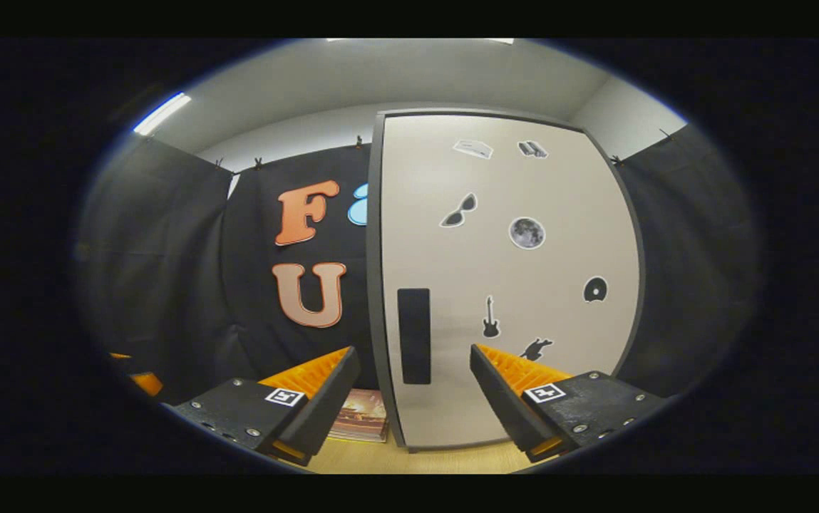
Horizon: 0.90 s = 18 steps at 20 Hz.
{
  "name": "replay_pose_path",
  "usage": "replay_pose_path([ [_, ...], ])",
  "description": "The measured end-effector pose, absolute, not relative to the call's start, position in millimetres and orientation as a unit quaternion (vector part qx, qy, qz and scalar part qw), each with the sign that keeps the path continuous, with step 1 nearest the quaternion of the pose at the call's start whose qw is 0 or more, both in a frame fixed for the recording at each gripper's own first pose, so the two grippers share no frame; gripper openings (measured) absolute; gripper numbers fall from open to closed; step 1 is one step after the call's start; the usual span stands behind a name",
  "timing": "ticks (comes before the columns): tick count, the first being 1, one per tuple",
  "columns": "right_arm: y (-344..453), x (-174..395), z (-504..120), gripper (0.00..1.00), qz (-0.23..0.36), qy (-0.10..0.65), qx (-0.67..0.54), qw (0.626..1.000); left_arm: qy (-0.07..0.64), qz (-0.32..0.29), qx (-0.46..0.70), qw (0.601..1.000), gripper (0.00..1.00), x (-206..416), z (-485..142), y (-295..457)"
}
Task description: Open the cabinet door with the right hand, grasp the bottle in the cabinet with the left hand and place it on the coaster, then close the cabinet door with the right hand.
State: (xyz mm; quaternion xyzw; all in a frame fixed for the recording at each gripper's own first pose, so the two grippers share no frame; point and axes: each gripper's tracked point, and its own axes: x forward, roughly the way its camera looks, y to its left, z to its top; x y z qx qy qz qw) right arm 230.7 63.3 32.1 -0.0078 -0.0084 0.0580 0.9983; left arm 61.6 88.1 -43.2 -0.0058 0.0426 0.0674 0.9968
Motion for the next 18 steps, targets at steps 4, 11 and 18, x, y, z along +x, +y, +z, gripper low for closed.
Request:
replay_pose_path([
  [4,68,273,30,0.96,0.054,-0.005,-0.006,0.999,0.06,0.083,-0.007,0.995,0.94,79,-58,110],
  [11,69,311,12,0.64,0.032,0.01,-0.015,0.999,0.079,0.113,-0.005,0.99,0.96,92,-77,156],
  [18,68,303,10,0.35,0.032,0.006,-0.029,0.999,0.088,0.111,-0.007,0.99,0.96,96,-84,156],
])
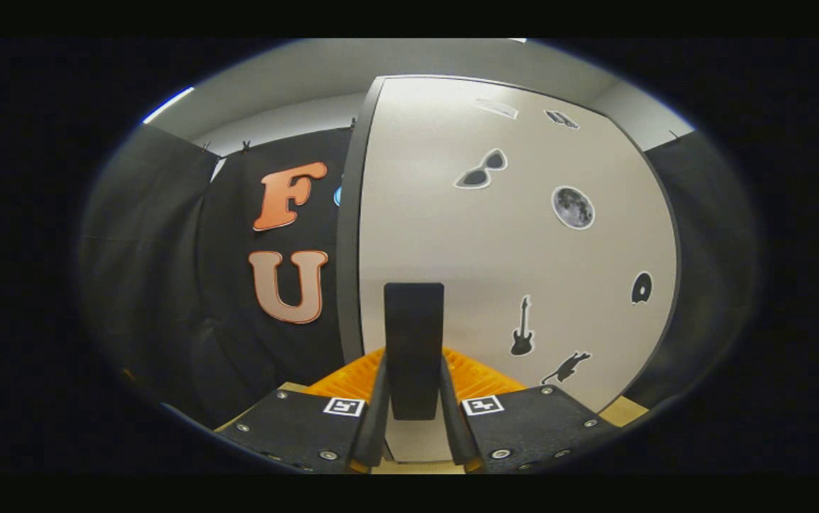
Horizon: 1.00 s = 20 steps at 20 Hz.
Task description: Open the cabinet door with the right hand, grasp the bottle in the cabinet with the left hand and place it on the coaster, then close the cabinet door with the right hand.
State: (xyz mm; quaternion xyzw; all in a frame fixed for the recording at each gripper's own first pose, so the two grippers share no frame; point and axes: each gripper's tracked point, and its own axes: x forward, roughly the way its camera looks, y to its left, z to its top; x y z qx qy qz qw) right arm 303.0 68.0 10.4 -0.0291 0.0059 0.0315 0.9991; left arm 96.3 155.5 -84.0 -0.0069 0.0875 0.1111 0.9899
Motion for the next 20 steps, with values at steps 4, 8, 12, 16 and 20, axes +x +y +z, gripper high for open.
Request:
replay_pose_path([
  [4,67,292,9,0.29,0.033,0.009,-0.015,0.999,0.08,0.103,-0.004,0.991,0.96,92,-76,144],
  [8,63,281,10,0.28,0.038,0.013,-0.009,0.999,0.076,0.098,-0.003,0.992,0.96,75,-68,129],
  [12,58,255,14,0.25,0.043,0.008,0.005,0.999,0.076,0.096,0.001,0.992,0.96,54,-64,111],
  [16,31,205,9,0.23,0.047,0.01,0.014,0.999,0.08,0.086,0.019,0.993,0.96,30,-61,81],
  [20,-6,151,9,0.23,0.049,0.006,0.029,0.998,0.077,0.072,0.03,0.994,0.96,5,-52,44],
])
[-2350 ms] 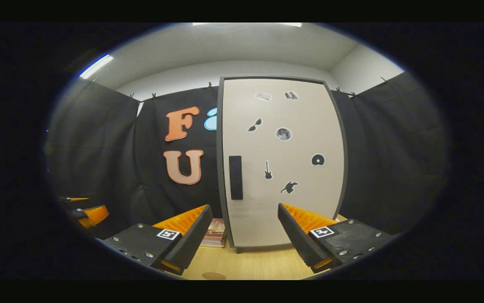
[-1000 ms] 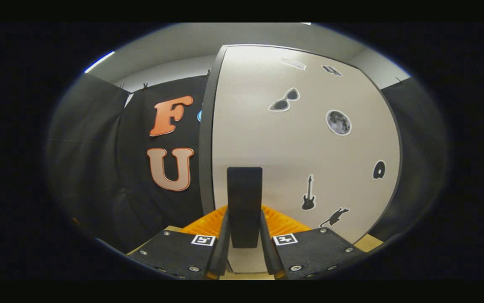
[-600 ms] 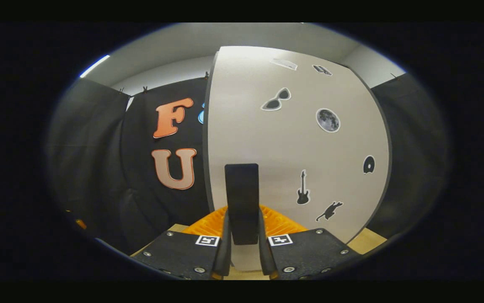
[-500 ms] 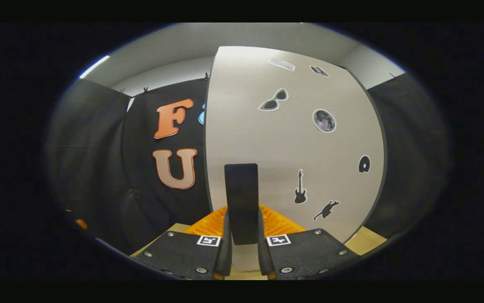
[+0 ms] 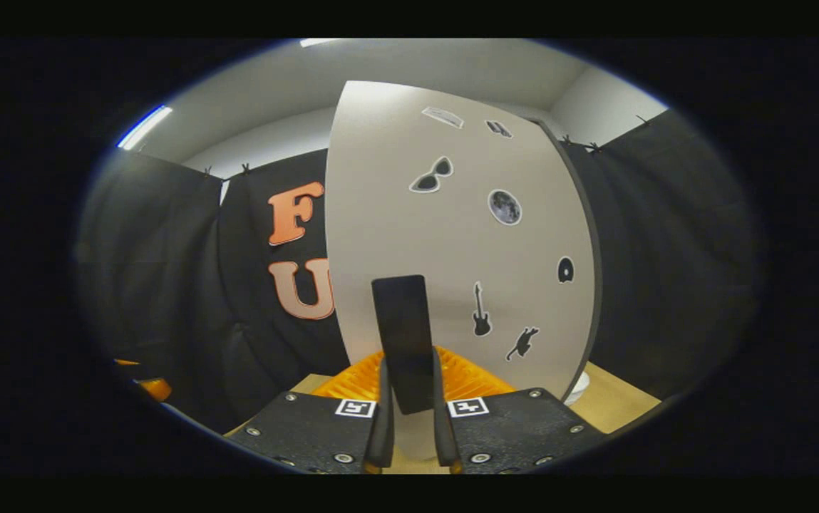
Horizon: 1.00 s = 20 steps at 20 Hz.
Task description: Open the cabinet door with the right hand, grasp the bottle in the cabinet with the left hand and place it on the coaster, then close the cabinet door with the right hand.
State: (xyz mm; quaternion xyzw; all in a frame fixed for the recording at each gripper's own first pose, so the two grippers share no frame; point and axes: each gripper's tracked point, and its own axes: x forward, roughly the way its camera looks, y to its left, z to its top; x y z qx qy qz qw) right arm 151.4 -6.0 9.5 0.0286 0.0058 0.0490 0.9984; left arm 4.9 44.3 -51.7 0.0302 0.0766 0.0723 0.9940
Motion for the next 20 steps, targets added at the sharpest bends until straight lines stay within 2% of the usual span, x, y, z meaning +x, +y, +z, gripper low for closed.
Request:
replay_pose_path([
  [9,-88,66,16,0.24,0.04,0.006,0.041,0.998,0.081,0.032,0.037,0.996,0.97,-38,-47,-48],
  [14,-155,27,22,0.15,0.006,0.007,0.026,1.0,0.088,0.0,0.024,0.996,0.95,-46,-52,-108],
  [15,-169,21,24,0.16,0.001,0.006,0.024,1.0,0.09,-0.004,0.019,0.996,0.97,-48,-52,-119],
  [16,-184,15,25,0.12,-0.004,0.004,0.023,1.0,0.092,-0.009,0.016,0.996,0.96,-49,-55,-129],
  [20,-239,2,29,0.12,-0.019,0.001,0.032,0.999,0.09,-0.014,0.013,0.996,0.96,-54,-54,-160],
])
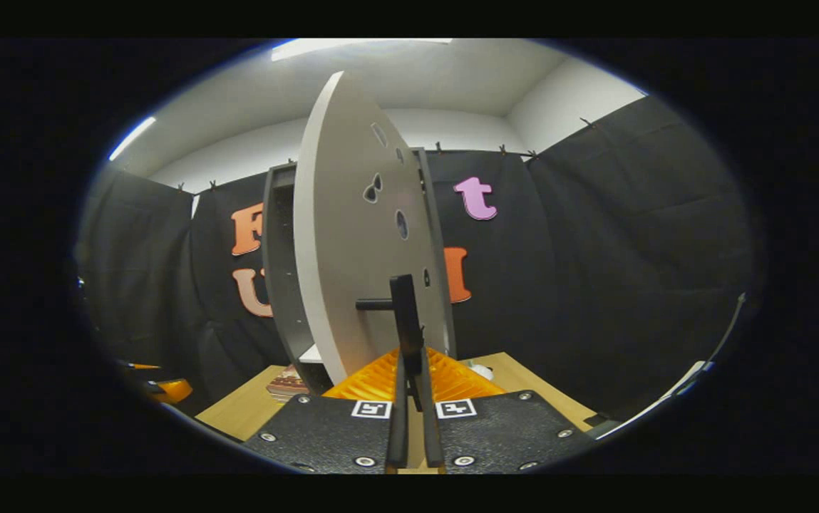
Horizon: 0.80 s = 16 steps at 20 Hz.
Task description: Open the cabinet door with the right hand, grasp the bottle in the cabinet with the left hand and place it on the coaster, then close the cabinet door with the right hand.
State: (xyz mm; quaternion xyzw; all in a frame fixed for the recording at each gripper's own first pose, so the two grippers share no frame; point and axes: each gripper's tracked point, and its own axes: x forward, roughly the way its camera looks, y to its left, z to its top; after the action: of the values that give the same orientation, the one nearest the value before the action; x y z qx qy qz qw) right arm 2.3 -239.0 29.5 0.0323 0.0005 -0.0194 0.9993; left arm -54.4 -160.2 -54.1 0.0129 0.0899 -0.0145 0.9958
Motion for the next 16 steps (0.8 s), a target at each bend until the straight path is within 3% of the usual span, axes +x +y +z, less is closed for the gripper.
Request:
replay_pose_path([
  [1,-251,0,29,0.08,-0.02,0.005,0.032,0.999,0.089,-0.013,0.013,0.996,0.96,-55,-54,-165],
  [5,-302,-11,35,0.08,-0.028,0.005,0.013,1.0,0.094,-0.01,0.011,0.995,0.96,-55,-60,-188],
  [7,-326,-9,37,0.13,-0.039,0.007,0.004,0.999,0.097,-0.008,0.011,0.995,0.96,-55,-62,-196],
  [8,-336,-7,38,0.03,-0.041,0.009,0.001,0.999,0.095,-0.009,0.011,0.995,0.94,-55,-60,-200],
  [9,-341,-5,38,0.01,-0.034,0.011,0.004,0.999,0.093,-0.009,0.012,0.996,0.94,-54,-60,-204],
  [10,-340,-3,38,0.06,-0.02,0.012,0.014,1.0,0.092,-0.009,0.014,0.996,0.96,-54,-59,-207],
  [11,-337,1,37,0.0,-0.004,0.014,0.024,1.0,0.093,-0.008,0.015,0.996,0.96,-53,-59,-210],
  [12,-334,4,36,0.05,0.004,0.013,0.03,0.999,0.094,-0.007,0.016,0.995,0.96,-53,-59,-212],
  [13,-335,4,35,0.0,0.007,0.014,0.026,1.0,0.094,-0.005,0.015,0.995,0.96,-53,-59,-213],
  [14,-336,4,35,0.08,0.006,0.014,0.015,1.0,0.092,-0.003,0.014,0.996,0.96,-52,-58,-213],
  [15,-339,6,34,0.02,0.002,0.014,0.003,1.0,0.092,0.001,0.013,0.996,0.96,-52,-56,-213],
  [16,-339,4,36,0.07,0.001,0.013,-0.004,1.0,0.091,0.003,0.014,0.996,0.96,-53,-54,-213],
])
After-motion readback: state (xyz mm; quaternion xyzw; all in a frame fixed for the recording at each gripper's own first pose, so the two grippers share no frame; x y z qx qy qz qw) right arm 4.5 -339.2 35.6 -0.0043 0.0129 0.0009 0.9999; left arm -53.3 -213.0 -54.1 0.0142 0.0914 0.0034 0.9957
